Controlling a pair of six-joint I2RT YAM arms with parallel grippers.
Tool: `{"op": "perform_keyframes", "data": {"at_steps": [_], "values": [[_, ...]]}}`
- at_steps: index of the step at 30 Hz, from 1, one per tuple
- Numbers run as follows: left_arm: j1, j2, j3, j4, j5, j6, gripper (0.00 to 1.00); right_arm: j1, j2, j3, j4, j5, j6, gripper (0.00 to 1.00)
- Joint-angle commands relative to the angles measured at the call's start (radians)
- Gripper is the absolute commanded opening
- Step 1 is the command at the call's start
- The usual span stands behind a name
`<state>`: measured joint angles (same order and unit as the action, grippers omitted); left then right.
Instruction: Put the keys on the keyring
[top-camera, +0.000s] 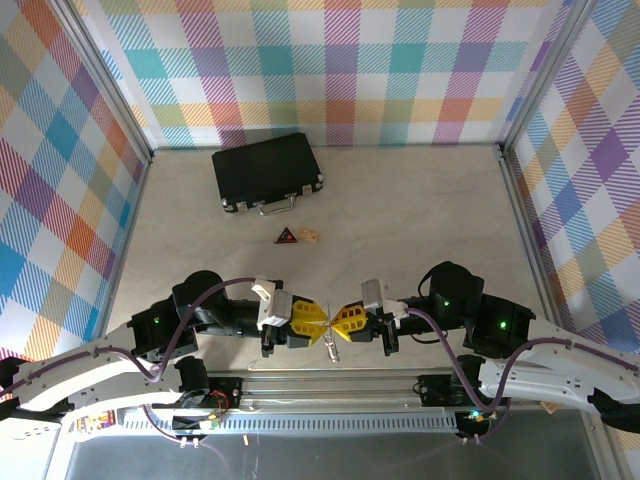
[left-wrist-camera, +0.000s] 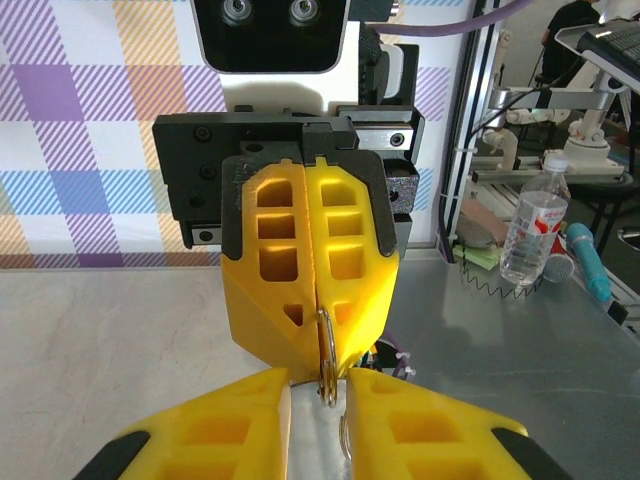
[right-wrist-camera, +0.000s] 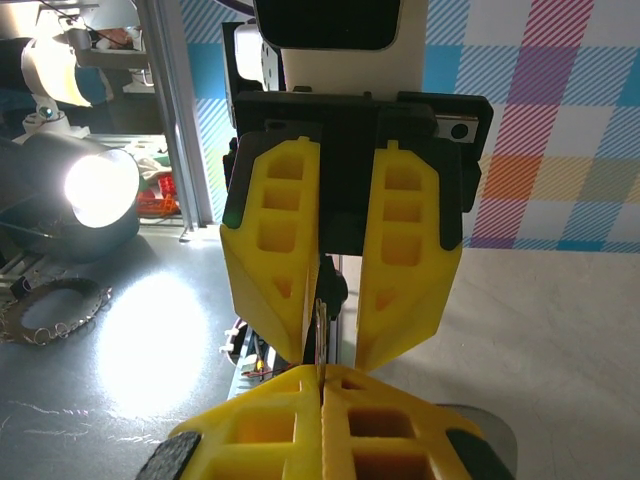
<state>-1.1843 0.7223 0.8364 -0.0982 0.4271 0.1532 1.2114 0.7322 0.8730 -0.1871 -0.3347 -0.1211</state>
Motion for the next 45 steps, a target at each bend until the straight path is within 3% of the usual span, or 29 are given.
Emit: {"op": "perform_keyframes", "data": {"at_steps": [1, 7, 16, 23, 34, 39, 45], "values": [[-0.006, 0.008, 0.043, 0.042, 0.025, -0.003, 0.21, 0.006, -0.007, 0.002, 0.041, -0.023, -0.028, 0.00], [-0.006, 0.030, 0.047, 0.069, 0.039, 0.002, 0.18, 0.007, -0.012, 0.008, 0.025, -0.024, -0.038, 0.00], [-0.006, 0.050, 0.056, 0.101, 0.050, -0.007, 0.01, 0.007, -0.025, 0.007, 0.024, -0.024, -0.044, 0.00], [-0.006, 0.035, 0.053, 0.094, -0.016, -0.021, 0.00, 0.007, -0.029, 0.008, 0.017, 0.013, -0.040, 0.00], [-0.003, 0.091, 0.077, -0.107, -0.334, -0.009, 0.00, 0.006, -0.029, 0.055, -0.063, 0.266, 0.063, 0.77], [0.028, 0.081, 0.047, -0.113, -0.378, -0.027, 0.00, 0.006, 0.010, 0.089, -0.130, 0.324, 0.090, 0.91], [0.164, 0.077, -0.003, -0.088, -0.288, -0.098, 0.00, 0.005, 0.062, 0.108, -0.170, 0.382, 0.125, 0.97]]}}
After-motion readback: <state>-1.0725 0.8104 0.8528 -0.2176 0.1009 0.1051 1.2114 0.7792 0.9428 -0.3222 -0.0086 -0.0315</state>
